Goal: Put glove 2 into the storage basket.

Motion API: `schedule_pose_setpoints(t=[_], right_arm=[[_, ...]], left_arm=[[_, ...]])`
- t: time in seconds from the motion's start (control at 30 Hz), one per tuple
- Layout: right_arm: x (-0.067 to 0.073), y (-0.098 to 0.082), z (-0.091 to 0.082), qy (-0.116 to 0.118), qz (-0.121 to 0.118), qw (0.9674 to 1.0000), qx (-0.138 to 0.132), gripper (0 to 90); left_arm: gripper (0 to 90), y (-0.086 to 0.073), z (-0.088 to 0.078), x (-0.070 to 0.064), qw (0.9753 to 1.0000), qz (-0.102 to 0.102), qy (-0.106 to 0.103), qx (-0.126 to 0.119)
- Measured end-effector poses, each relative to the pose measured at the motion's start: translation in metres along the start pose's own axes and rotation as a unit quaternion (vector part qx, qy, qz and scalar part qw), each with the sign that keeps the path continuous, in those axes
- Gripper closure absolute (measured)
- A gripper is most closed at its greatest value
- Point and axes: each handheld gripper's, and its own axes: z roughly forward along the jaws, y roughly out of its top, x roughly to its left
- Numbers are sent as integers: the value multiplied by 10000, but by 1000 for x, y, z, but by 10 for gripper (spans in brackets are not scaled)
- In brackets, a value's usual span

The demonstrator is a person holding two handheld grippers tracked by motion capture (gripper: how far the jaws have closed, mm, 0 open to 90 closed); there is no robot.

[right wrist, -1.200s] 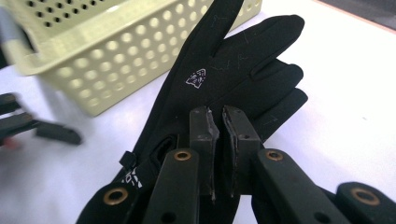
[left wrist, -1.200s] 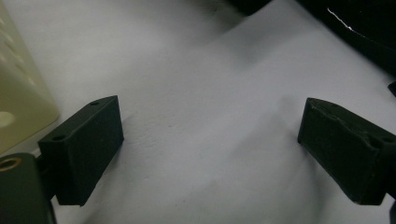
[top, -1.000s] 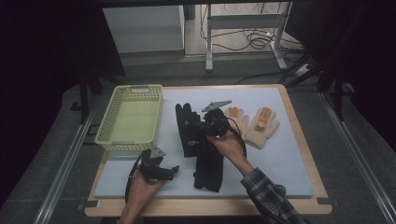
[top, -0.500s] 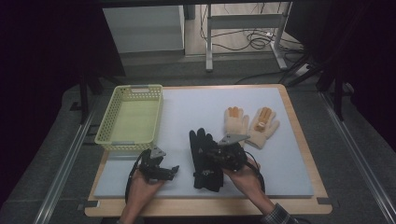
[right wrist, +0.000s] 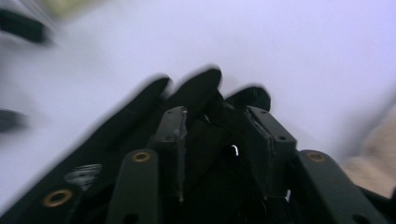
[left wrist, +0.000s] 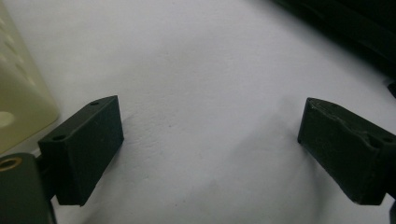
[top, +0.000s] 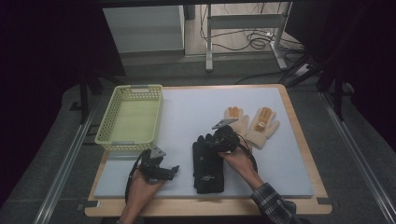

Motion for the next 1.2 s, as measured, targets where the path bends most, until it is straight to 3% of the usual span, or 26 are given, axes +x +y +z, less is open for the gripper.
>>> schedule_pose_setpoints(t=[0.03, 0.07, 0.17, 0.27, 0.37, 0.43, 0.47, 0.53, 0.6, 0.73, 0.9, 1.07, 1.2], right_arm=[[0, -1, 4, 65, 32, 10000, 27, 811], [1, -1, 5, 88, 72, 9999, -34, 857], [7, 5, -3, -62, -98, 9999, -127, 872], [6, 11, -19, -189, -103, 9992, -345, 872], [-4, 10, -30, -342, 28, 9984, -452, 868], [-12, 3, -28, -368, 185, 9984, -393, 856], [-15, 0, -25, -327, 225, 9986, -345, 839], [-21, -10, -21, -217, 309, 9987, -329, 714], [-23, -14, -27, -191, 312, 9984, -441, 685], [-17, -24, -54, -160, 114, 9979, -619, 698], [-9, -57, -75, -85, -60, 9988, -474, 764], [-1, -90, -71, 248, -76, 9995, -198, 770], [14, -97, -61, 513, -209, 9983, -151, 755]], left_arm=[[71, 0, 0, 0, 10000, -1, 1, 0], [71, 0, 0, 0, 10000, -1, -1, 0], [71, 0, 0, 0, 10000, -10, -4, 1], [71, 0, 0, 0, 10000, -1, 6, -6], [71, 0, 0, 0, 10000, -4, -2, -3], [71, 0, 0, 0, 10000, -5, -1, -2], [71, 0, 0, 0, 10000, -4, -1, -1], [71, 0, 0, 0, 10000, -2, 0, 1], [71, 0, 0, 0, 10000, -3, 0, -1], [71, 0, 0, 0, 10000, 6, 3, -1], [71, 0, 0, 0, 10000, -23, 0, -16], [71, 0, 0, 0, 10000, -10, -7, 2], [72, 0, 0, 0, 10000, -15, -11, 2]])
